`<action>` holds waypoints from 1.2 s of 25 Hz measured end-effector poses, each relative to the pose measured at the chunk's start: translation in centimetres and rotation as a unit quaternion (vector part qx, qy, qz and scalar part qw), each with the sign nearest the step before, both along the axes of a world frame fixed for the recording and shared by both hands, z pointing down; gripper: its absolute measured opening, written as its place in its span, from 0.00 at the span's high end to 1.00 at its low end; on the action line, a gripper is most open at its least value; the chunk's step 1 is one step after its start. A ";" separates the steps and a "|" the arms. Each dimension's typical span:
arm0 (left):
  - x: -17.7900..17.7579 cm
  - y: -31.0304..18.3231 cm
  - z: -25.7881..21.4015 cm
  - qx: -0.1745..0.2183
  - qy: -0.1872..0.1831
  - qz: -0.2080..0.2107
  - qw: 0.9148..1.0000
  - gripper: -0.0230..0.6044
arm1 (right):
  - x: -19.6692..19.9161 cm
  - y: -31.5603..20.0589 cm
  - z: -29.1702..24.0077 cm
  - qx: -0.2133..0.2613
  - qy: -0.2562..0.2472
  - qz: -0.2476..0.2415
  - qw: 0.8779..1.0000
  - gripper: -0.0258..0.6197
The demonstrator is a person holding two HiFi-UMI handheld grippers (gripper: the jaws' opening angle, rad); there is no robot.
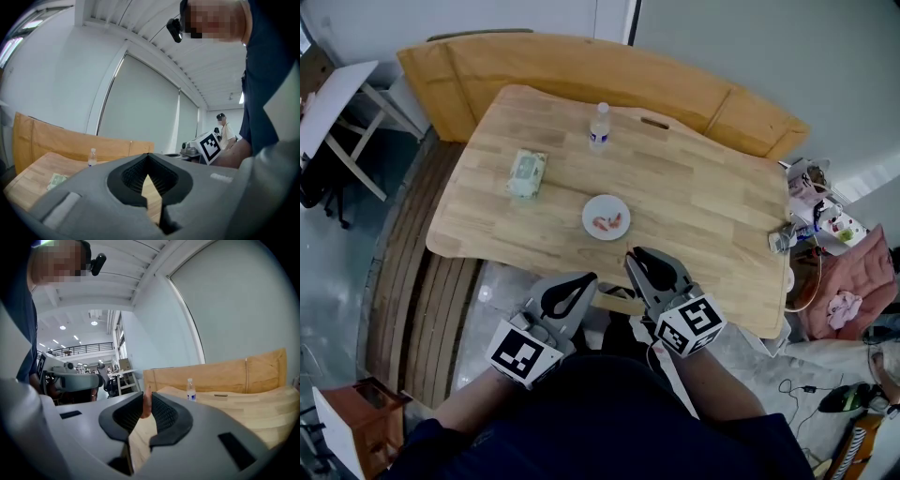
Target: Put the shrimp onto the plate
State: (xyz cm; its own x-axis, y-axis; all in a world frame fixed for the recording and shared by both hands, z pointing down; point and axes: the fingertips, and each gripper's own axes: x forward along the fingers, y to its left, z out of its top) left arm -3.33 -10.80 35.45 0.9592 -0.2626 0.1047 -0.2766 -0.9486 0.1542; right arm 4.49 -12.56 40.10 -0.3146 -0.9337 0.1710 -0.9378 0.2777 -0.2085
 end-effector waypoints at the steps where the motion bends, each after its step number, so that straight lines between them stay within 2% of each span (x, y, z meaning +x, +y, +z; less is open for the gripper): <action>1: 0.4 -0.2 0.2 0.000 -0.001 -0.005 1.000 0.96 | 0.4 -0.5 0.5 -0.003 0.002 -0.006 1.000 0.86; 14: 5.5 -4.4 1.3 -0.021 -0.021 -0.086 0.996 0.96 | 6.5 -8.6 7.6 -0.060 0.025 -0.091 0.994 0.86; 23: 7.5 -6.4 2.5 -0.031 -0.030 -0.125 0.991 0.96 | 8.0 -13.6 13.7 -0.102 0.056 -0.140 0.983 0.86; 30: 8.1 -7.4 3.2 -0.037 -0.033 -0.143 0.989 0.96 | 8.2 -15.9 19.4 -0.150 0.076 -0.158 0.973 0.86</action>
